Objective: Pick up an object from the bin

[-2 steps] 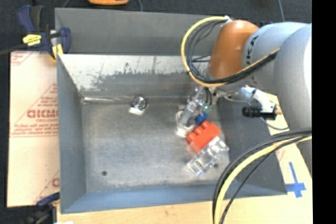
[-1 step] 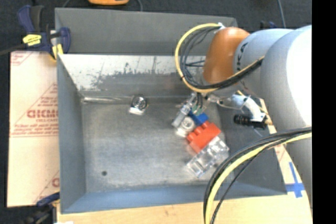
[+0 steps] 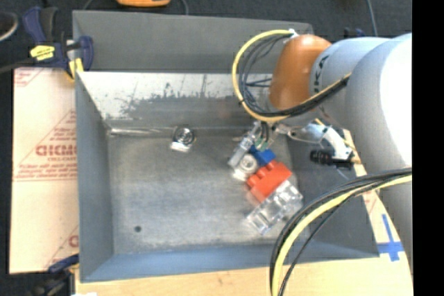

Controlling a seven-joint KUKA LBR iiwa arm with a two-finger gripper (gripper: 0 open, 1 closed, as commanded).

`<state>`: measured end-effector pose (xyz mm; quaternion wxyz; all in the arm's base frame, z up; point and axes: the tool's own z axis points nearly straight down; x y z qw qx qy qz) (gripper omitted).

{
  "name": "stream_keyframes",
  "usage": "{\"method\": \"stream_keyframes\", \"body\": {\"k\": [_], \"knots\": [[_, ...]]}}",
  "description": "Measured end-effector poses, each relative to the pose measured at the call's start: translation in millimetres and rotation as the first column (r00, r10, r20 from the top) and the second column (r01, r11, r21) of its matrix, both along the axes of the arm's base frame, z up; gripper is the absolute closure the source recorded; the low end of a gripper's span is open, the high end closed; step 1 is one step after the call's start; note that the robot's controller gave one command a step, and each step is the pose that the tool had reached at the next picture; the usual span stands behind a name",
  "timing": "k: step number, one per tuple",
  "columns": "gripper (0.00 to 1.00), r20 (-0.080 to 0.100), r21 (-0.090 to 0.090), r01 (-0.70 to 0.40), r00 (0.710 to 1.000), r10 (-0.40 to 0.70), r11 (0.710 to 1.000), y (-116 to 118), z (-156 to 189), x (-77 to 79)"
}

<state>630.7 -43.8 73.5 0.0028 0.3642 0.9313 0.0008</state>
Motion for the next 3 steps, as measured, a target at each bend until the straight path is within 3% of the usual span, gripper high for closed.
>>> {"method": "stream_keyframes", "body": {"k": [1, 2, 3], "knots": [[1.0, 0.018, 0.0, -0.003, 1.0, 0.003, 1.0, 1, 6, 5.2], [1.0, 0.002, 0.0, -0.011, 1.0, 0.011, 1.0, 0, 32, 7.3], [1.0, 0.001, 0.001, -0.015, 1.0, 0.015, 1.0, -1, 58, 9.0]]}}
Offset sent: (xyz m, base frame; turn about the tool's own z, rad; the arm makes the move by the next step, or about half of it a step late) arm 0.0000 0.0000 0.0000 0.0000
